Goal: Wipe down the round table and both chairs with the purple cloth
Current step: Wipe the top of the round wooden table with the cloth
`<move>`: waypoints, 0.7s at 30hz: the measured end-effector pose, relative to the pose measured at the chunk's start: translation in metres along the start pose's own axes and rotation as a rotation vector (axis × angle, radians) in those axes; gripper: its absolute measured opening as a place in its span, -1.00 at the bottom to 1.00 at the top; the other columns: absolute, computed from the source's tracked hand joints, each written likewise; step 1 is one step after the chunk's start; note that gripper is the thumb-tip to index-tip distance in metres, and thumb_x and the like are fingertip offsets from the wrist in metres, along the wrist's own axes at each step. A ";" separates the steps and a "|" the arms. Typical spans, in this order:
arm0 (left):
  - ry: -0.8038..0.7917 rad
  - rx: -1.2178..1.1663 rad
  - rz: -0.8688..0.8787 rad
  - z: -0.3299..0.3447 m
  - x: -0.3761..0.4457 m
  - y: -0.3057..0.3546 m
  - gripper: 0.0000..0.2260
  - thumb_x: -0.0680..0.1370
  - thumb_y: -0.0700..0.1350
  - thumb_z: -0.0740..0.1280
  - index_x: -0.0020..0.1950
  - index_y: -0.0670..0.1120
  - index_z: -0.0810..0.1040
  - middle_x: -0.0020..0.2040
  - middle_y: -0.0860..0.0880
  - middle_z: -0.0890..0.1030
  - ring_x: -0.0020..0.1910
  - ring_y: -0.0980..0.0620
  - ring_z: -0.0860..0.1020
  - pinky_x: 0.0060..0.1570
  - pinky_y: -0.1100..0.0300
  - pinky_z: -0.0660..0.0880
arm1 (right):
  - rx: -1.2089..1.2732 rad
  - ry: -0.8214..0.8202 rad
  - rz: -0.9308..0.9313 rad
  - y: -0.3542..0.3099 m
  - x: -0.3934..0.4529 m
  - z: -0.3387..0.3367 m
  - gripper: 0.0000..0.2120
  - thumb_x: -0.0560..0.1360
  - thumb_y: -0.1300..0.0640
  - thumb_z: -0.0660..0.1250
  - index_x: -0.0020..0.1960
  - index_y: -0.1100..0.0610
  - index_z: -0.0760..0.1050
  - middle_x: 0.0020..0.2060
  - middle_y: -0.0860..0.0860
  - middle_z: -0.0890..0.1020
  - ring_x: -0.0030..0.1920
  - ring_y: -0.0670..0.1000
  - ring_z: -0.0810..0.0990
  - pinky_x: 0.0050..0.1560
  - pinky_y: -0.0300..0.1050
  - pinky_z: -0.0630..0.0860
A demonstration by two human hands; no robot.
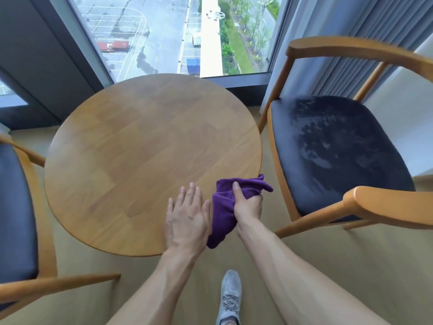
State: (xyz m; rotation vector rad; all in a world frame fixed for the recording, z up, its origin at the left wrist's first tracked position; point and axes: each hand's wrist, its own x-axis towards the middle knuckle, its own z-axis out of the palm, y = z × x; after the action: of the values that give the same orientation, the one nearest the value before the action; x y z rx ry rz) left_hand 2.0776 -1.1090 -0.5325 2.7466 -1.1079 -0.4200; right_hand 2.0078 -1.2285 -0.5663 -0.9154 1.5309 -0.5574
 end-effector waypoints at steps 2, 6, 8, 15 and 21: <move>0.011 0.048 0.004 -0.001 -0.001 0.002 -0.49 0.69 0.13 -0.13 0.62 0.02 0.16 0.64 0.07 0.10 0.62 0.06 0.05 0.57 0.03 0.00 | -0.067 0.016 -0.030 -0.019 0.023 -0.002 -0.47 0.47 -0.15 0.44 0.25 0.13 0.34 0.01 0.02 0.55 -0.18 -0.01 0.52 -0.22 -0.21 0.41; 0.014 0.056 0.023 -0.007 -0.004 0.007 -0.39 0.64 0.14 -0.27 0.62 -0.02 0.17 0.63 0.03 0.12 0.61 0.03 0.09 0.58 0.04 0.00 | -0.261 0.030 -0.116 -0.056 0.065 -0.002 -0.48 0.48 -0.20 0.41 0.20 0.12 0.32 0.05 0.06 0.55 -0.05 0.11 0.56 -0.03 -0.07 0.48; 0.037 0.031 0.022 -0.011 -0.007 0.010 -0.35 0.61 0.13 -0.24 0.57 -0.07 0.30 0.59 0.00 0.24 0.58 -0.01 0.21 0.55 0.02 0.17 | -0.375 0.006 -0.152 -0.074 0.085 0.001 -0.41 0.48 -0.24 0.37 0.30 0.14 0.34 0.11 0.08 0.58 0.07 0.17 0.59 0.14 0.07 0.54; 0.256 0.056 0.067 0.000 -0.002 0.009 -0.49 0.64 0.04 0.01 0.27 -0.22 0.63 0.31 -0.13 0.60 0.27 -0.17 0.59 0.15 -0.19 0.58 | -0.616 -0.024 -0.305 -0.131 0.139 0.024 -0.39 0.50 -0.28 0.31 0.33 0.13 0.34 0.19 0.11 0.58 0.17 0.20 0.57 0.07 -0.03 0.45; 0.197 0.127 0.049 -0.016 0.044 0.020 -0.62 0.49 0.03 0.17 -0.01 -0.11 0.73 -0.05 -0.06 0.70 -0.19 -0.15 0.66 -0.28 0.03 0.58 | -0.754 -0.135 -0.402 -0.179 0.173 0.057 -0.39 0.52 -0.27 0.30 0.42 0.07 0.30 0.27 0.09 0.54 0.23 0.20 0.55 0.21 0.04 0.47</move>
State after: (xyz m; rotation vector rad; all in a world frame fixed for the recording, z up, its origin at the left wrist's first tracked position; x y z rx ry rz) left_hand 2.0991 -1.1536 -0.5214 2.7869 -1.1853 -0.0721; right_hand 2.1083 -1.4611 -0.5389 -1.8255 1.4482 -0.1706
